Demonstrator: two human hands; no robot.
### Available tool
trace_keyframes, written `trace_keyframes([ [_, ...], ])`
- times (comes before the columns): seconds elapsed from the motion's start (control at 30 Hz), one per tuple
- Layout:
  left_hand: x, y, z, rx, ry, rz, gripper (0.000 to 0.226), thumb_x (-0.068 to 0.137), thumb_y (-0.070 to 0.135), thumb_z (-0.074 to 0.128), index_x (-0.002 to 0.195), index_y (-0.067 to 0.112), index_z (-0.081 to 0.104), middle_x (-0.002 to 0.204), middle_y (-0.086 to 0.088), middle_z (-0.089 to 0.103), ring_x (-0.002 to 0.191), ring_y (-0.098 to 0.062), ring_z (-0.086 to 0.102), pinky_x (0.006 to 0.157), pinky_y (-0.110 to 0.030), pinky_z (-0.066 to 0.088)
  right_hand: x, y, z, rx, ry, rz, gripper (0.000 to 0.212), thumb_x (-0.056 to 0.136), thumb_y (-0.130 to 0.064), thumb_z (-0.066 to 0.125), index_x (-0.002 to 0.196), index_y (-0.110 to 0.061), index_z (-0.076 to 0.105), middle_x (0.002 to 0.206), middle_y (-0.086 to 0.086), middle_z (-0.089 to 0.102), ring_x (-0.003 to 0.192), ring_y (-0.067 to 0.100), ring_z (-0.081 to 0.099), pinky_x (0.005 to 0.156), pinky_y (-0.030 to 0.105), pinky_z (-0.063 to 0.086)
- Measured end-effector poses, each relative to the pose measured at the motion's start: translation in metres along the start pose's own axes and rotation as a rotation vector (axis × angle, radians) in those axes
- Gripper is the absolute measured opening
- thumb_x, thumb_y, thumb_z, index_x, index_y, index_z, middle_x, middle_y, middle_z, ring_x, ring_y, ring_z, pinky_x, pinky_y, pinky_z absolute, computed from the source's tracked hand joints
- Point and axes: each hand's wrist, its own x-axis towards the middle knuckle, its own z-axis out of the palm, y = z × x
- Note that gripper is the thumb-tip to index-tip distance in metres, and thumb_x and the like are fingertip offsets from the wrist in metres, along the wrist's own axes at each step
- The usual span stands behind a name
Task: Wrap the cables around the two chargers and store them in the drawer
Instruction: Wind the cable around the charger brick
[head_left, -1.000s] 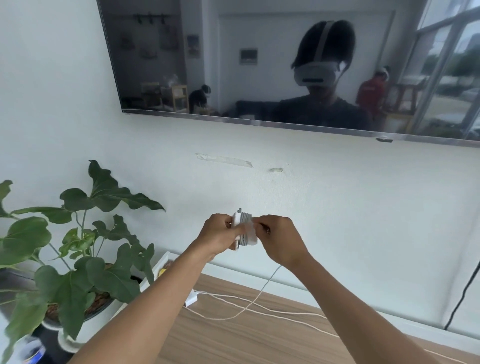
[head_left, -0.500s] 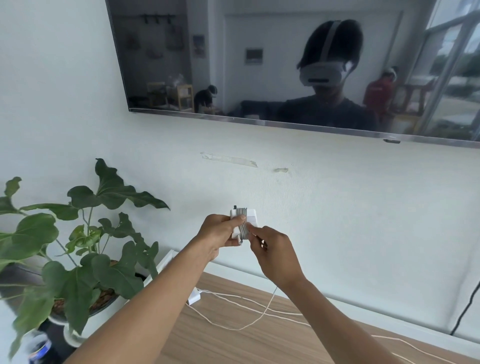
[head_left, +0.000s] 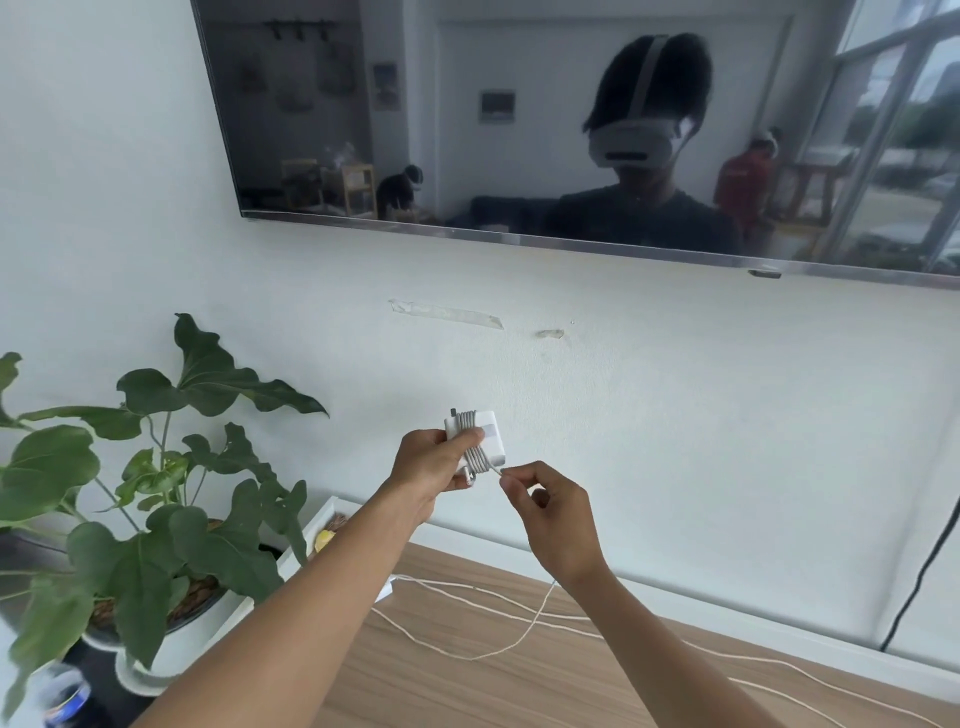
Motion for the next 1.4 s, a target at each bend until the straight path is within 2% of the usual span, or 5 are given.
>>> trace_keyframes([
  [0.17, -0.004, 0.004, 0.004, 0.026, -0.12, 0.07, 0.009, 0.085, 0.018, 0.071, 0.085, 0.009, 0.072, 0.073, -0.005, 0.068, 0.059, -0.016, 0.063, 0.053, -0.025, 0.055, 0.003, 0.008, -0.008, 0.106, 0.011, 0.129, 0.013, 0.089, -0.029, 0.066, 0.078, -0.021, 0.069, 0.062, -0.012, 0.057, 0.057, 0.014, 0.04, 0.055, 0.026, 0.034],
  [0.5, -0.006, 0.009, -0.002, 0.079, -0.402, 0.116, 0.022, 0.09, 0.015, 0.066, 0.108, 0.005, 0.068, 0.087, -0.009, 0.069, 0.072, -0.015, 0.066, 0.06, -0.025, 0.054, 0.017, 0.007, -0.028, -0.09, -0.19, 0.167, 0.021, 0.09, -0.033, 0.063, 0.073, -0.023, 0.07, 0.053, -0.013, 0.053, 0.044, -0.002, 0.046, 0.05, 0.011, 0.033],
  [0.8, -0.007, 0.009, -0.013, 0.478, -0.625, 0.25, 0.029, 0.086, 0.017, 0.072, 0.114, 0.009, 0.068, 0.091, -0.007, 0.071, 0.067, -0.014, 0.063, 0.062, -0.028, 0.05, 0.048, -0.019, -0.059, -0.043, -0.562, 0.423, 0.043, 0.092, -0.009, 0.054, 0.051, -0.017, 0.046, 0.049, -0.007, 0.036, 0.046, 0.009, 0.022, 0.046, 0.019, 0.018],
  [1.1, -0.001, 0.012, -0.019, 0.827, -0.62, 0.303, 0.033, 0.081, 0.029, 0.076, 0.111, 0.018, 0.068, 0.103, 0.0, 0.072, 0.077, -0.013, 0.063, 0.075, -0.034, 0.052, 0.053, -0.015, -0.066, 0.134, -0.556, 0.629, 0.014, 0.088, -0.014, 0.063, 0.084, -0.007, 0.074, 0.061, -0.004, 0.04, 0.052, 0.011, 0.023, 0.05, 0.023, 0.016],
  [1.4, 0.006, 0.001, -0.006, 0.801, -0.256, 0.361, 0.04, 0.074, 0.045, 0.069, 0.1, 0.014, 0.067, 0.094, -0.005, 0.071, 0.085, -0.023, 0.068, 0.078, -0.043, 0.053, 0.056, -0.035, -0.056, -0.086, -0.278, 0.346, 0.017, 0.09, -0.014, 0.06, 0.092, -0.005, 0.075, 0.061, 0.0, 0.04, 0.047, 0.011, 0.028, 0.042, 0.019, 0.023],
])
